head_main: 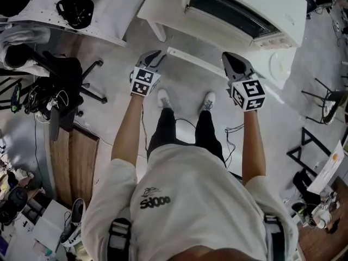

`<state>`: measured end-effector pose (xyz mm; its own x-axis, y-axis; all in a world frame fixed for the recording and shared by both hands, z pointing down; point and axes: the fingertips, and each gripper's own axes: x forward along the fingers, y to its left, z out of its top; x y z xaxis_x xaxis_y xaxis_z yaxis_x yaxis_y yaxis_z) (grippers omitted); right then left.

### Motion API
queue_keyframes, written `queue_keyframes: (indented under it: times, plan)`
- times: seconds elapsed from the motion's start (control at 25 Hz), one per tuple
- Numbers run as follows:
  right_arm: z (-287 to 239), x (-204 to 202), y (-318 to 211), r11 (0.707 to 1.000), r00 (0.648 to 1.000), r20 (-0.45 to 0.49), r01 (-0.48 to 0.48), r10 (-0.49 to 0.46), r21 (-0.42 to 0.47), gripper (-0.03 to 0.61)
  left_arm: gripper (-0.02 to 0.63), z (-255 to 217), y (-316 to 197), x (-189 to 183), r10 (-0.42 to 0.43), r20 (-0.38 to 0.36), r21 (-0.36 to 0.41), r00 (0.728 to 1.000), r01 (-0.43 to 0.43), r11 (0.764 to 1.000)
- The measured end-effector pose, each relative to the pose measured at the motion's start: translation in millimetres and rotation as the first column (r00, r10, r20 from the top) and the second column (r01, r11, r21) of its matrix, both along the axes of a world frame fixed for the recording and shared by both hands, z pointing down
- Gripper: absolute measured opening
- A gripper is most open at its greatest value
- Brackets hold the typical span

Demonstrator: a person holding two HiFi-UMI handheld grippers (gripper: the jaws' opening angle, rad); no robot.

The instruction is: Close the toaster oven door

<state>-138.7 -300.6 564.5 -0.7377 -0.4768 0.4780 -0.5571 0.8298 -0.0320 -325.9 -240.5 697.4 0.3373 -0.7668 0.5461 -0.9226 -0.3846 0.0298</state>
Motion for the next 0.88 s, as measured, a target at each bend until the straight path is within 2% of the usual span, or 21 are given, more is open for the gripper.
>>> queue_keyframes:
  times: [0.12, 0.24, 0.32, 0.56, 0.88]
  plan:
    - [16, 5, 2, 1.0, 1.0, -0.016, -0.013, 0.013, -0.023, -0.002, 0.107, 41, 1, 10, 0.039, 0.018, -0.063, 0.999, -0.038, 0.997]
    - [31, 12, 7, 0.999, 0.999, -0.028, -0.02, 0.019, -0.051, -0.002, 0.12, 78, -2, 19, 0.042, -0.018, -0.106, 0.999, -0.044, 0.993]
    - [37, 17, 13, 0.998, 0.999, -0.049, -0.01, 0.007, -0.057, -0.002, 0.141, 90, -11, 26, 0.038, -0.048, -0.102, 0.998, -0.042, 0.994]
    - [42, 41, 24, 0.998, 0.996, -0.089, -0.015, 0.009, -0.061, -0.002, 0.144, 88, -31, 33, -0.008, -0.113, -0.045, 0.994, 0.003, 0.999]
    - [24, 57, 22, 0.997, 0.996, -0.073, -0.055, 0.05, -0.054, -0.002, 0.112, 73, -28, 33, -0.058, -0.139, -0.069, 0.989, 0.049, 0.996]
